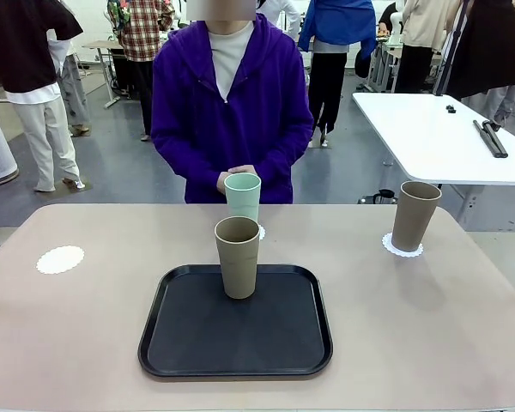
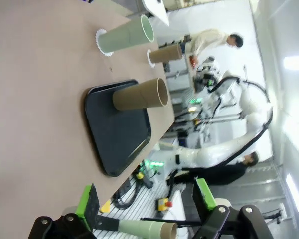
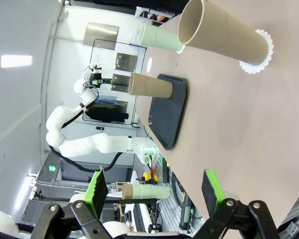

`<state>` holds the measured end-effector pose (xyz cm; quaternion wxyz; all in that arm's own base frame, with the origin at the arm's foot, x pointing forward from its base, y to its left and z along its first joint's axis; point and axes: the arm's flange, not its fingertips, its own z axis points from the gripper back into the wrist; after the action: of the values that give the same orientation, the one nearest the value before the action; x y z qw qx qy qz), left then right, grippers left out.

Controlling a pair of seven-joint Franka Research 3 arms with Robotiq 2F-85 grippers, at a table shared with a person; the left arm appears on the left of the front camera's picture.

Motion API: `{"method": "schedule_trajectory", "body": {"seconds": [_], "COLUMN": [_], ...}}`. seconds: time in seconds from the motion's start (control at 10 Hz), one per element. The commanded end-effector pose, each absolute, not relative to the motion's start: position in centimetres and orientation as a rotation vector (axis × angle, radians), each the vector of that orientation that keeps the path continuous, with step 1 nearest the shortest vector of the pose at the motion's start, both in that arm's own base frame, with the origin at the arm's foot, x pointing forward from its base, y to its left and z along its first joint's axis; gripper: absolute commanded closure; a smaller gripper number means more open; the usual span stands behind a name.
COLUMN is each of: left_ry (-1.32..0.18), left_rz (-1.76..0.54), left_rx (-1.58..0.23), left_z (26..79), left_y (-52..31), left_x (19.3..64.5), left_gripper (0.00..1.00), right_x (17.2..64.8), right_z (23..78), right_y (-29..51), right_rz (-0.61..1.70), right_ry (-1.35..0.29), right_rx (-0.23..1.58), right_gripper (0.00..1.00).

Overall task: Place coasters on the table and set cups on them.
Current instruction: Take one Reusable plastic cup from the Flat Tray and place it on a coaster set by the human.

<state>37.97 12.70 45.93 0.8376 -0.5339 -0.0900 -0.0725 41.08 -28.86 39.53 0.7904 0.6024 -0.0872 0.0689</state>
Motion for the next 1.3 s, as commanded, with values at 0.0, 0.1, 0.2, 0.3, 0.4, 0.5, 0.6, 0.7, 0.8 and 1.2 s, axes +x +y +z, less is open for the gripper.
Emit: {"method": "schedule_trajectory", "body": {"seconds": [0.0,0.1,0.2,0.3,0.4,0.5,0.6,0.7,0.8,1.2], "left_ry": [-0.244,-0.266,-0.257,-0.252,-0.219,-0.166,-0.114,-0.049,-0.010,0.010], "left_rz": [-0.322,-0.410,-0.520,-0.631,-0.767,-0.887,-0.958,-1.017,-1.060,-1.052], "left_rx": [-0.920,-0.833,-0.712,-0.586,-0.486,-0.395,-0.308,-0.271,-0.218,-0.223], "left_z": [48.6,49.8,50.8,51.4,51.4,51.1,50.1,48.6,47.1,46.6], "left_y": [8.0,5.1,1.9,-1.2,-4.6,-7.0,-8.8,-10.4,-11.8,-12.6], "left_x": [40.3,41.1,42.3,43.0,43.0,43.3,43.7,43.8,44.3,43.8], "left_gripper": [0.00,0.00,0.00,0.00,0.00,0.00,0.00,0.00,0.00,0.00], "right_x": [41.3,41.3,41.3,41.3,41.3,41.3,41.3,41.3,41.3,41.3], "right_z": [39.7,39.7,39.7,39.7,39.7,39.7,39.7,39.7,39.7,39.7], "right_y": [-29.0,-29.0,-29.0,-29.0,-29.0,-29.0,-29.0,-29.0,-29.0,-29.0], "right_rz": [0.143,0.143,0.143,0.143,0.143,0.143,0.143,0.143,0.143,0.143], "right_ry": [-0.184,-0.184,-0.184,-0.184,-0.184,-0.184,-0.184,-0.184,-0.184,-0.184], "right_rx": [1.294,1.294,1.294,1.294,1.294,1.294,1.294,1.294,1.294,1.294], "right_gripper": [0.00,0.00,0.00,0.00,0.00,0.00,0.00,0.00,0.00,0.00]}}
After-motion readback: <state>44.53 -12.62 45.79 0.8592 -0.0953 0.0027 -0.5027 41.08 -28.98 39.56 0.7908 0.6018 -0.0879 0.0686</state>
